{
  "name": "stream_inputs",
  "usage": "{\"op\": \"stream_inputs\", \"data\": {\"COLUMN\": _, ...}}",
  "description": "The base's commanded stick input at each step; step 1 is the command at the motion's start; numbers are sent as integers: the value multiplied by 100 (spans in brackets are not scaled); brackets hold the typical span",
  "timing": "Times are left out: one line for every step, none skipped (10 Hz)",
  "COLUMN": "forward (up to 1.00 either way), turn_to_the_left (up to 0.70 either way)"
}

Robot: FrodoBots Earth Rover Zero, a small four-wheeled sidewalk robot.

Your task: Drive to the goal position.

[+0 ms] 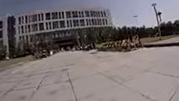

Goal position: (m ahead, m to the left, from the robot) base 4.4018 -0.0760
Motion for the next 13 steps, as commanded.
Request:
{"op": "stream_inputs", "data": {"forward": 100, "turn_to_the_left": 28}}
{"op": "stream_inputs", "data": {"forward": 100, "turn_to_the_left": 0}}
{"op": "stream_inputs", "data": {"forward": 100, "turn_to_the_left": 0}}
{"op": "stream_inputs", "data": {"forward": 100, "turn_to_the_left": 0}}
{"op": "stream_inputs", "data": {"forward": 100, "turn_to_the_left": 0}}
{"op": "stream_inputs", "data": {"forward": 100, "turn_to_the_left": 0}}
{"op": "stream_inputs", "data": {"forward": 100, "turn_to_the_left": 0}}
{"op": "stream_inputs", "data": {"forward": 100, "turn_to_the_left": 0}}
{"op": "stream_inputs", "data": {"forward": 100, "turn_to_the_left": 0}}
{"op": "stream_inputs", "data": {"forward": 100, "turn_to_the_left": 0}}
{"op": "stream_inputs", "data": {"forward": 100, "turn_to_the_left": 0}}
{"op": "stream_inputs", "data": {"forward": 100, "turn_to_the_left": 0}}
{"op": "stream_inputs", "data": {"forward": 100, "turn_to_the_left": 0}}
